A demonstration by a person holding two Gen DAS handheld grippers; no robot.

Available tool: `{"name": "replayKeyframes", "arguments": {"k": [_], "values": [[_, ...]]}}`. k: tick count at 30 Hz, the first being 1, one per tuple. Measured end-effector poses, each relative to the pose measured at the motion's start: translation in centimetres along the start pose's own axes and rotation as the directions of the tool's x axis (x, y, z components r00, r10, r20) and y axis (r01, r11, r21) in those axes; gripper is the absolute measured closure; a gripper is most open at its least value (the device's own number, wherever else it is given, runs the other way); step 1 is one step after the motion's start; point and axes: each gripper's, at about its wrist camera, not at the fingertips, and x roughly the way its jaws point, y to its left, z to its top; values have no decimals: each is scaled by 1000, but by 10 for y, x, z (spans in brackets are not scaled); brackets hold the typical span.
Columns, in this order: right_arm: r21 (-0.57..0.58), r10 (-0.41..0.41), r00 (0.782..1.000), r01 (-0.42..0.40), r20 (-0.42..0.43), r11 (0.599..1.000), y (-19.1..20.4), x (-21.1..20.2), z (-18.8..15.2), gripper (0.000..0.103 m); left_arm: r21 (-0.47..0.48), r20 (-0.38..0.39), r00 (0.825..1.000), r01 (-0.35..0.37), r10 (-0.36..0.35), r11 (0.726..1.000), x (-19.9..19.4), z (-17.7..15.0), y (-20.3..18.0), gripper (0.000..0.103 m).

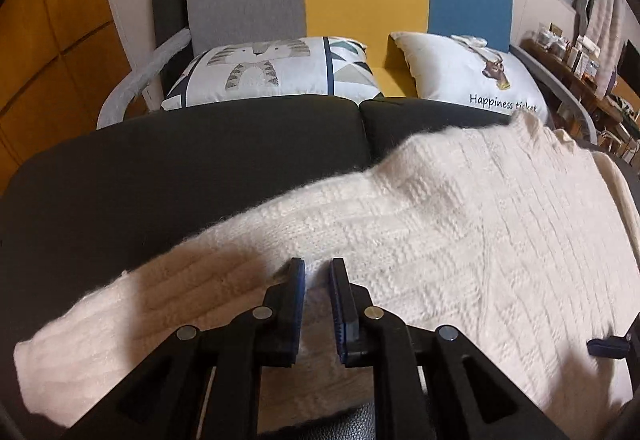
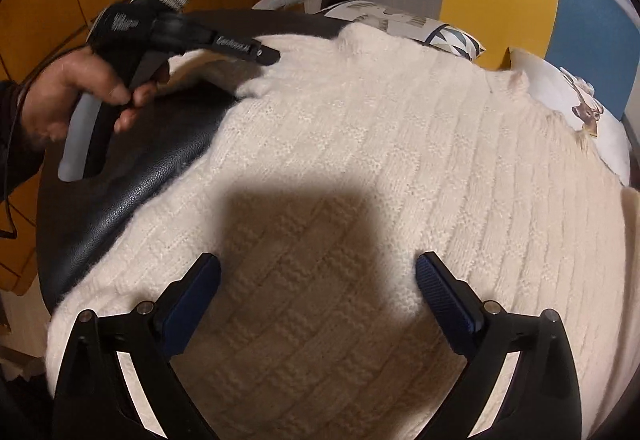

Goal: Fold clothes

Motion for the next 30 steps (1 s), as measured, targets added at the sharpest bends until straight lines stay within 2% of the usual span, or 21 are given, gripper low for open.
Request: {"name": "replayKeyframes", "arguments": {"k": [1, 3, 5, 8, 9, 12, 15, 18, 23, 26, 30], "values": [[4, 11, 1000, -11, -11, 1000, -2, -1, 3, 3, 5, 2, 1000, 21, -21, 1000, -4, 4, -2, 90], [28, 43, 999, -42, -23, 999, -7, -8, 9, 3, 2, 33, 993, 117, -117, 993, -16, 13, -5, 90], [59, 55, 998, -56, 18, 997, -15, -21, 14, 3, -4, 43, 981, 189, -189, 982, -15, 25, -11, 90], [80, 20, 999, -23, 40, 997, -30, -22, 19, 3, -5, 51, 956, 289, -289, 957, -9, 44, -23, 90], [96, 12, 999, -16, 36, 995, -38, -19, 20, 3, 1, 39, 955, 295, -295, 955, -3, 49, -27, 91], [152, -47, 998, 39, 45, 988, -62, -11, 30, 3, 12, -29, 971, 239, -238, 971, 26, 56, -37, 92], [170, -112, 990, 95, 91, 981, -84, -5, 57, 3, -68, 20, 969, 246, -245, 967, 29, 53, -23, 92], [202, -210, 973, 187, 99, 961, -107, 12, 91, 3, -124, 70, 966, 256, -249, 959, 26, 44, -6, 92], [232, -246, 967, 225, 69, 946, -121, 54, 138, 3, -142, 94, 977, 205, -193, 968, 27, 27, 6, 92], [242, -314, 949, 304, 4, 921, -130, 77, 146, 0, -149, 119, 981, 167, -150, 975, 27, 16, 8, 93], [287, -326, 945, 314, -6, 905, -135, 79, 148, 0, -206, 111, 980, 185, -165, 961, 23, 14, 16, 93]]}}
